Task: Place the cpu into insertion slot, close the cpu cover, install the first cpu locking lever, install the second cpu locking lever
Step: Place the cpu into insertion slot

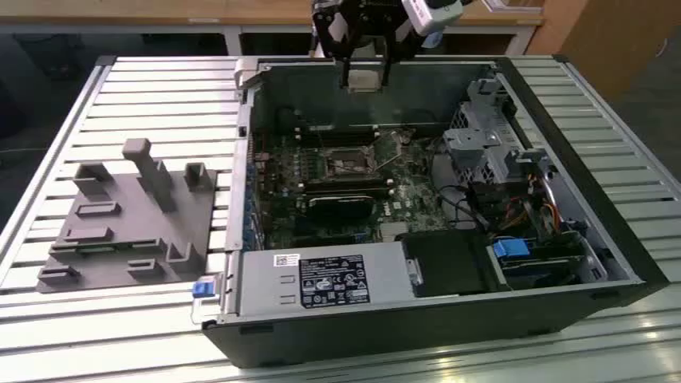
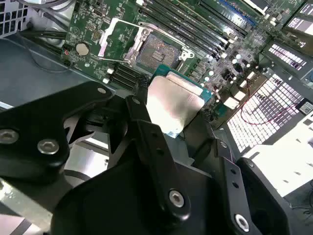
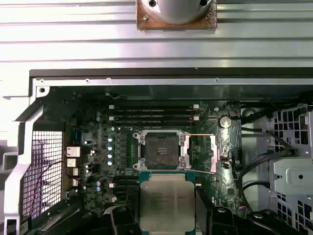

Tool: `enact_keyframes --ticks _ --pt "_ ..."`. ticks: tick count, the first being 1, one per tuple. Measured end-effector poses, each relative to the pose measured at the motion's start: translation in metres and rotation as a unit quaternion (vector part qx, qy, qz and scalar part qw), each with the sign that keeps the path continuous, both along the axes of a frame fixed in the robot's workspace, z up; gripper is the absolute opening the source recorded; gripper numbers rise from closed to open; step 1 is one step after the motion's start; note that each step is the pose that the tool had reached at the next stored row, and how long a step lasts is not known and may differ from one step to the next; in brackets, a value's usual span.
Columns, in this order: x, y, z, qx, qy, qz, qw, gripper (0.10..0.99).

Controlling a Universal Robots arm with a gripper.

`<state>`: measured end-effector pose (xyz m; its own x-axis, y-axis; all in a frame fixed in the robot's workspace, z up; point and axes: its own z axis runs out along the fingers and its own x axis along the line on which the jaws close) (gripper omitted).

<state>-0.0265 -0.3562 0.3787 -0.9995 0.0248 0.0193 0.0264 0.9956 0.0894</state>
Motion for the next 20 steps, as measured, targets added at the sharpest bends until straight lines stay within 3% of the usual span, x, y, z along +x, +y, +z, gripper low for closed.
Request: enact_keyframes --ticks 20 --pt "0.0000 0.0000 0.0000 0.0000 0.0000 -0.020 0.9998 0.541"
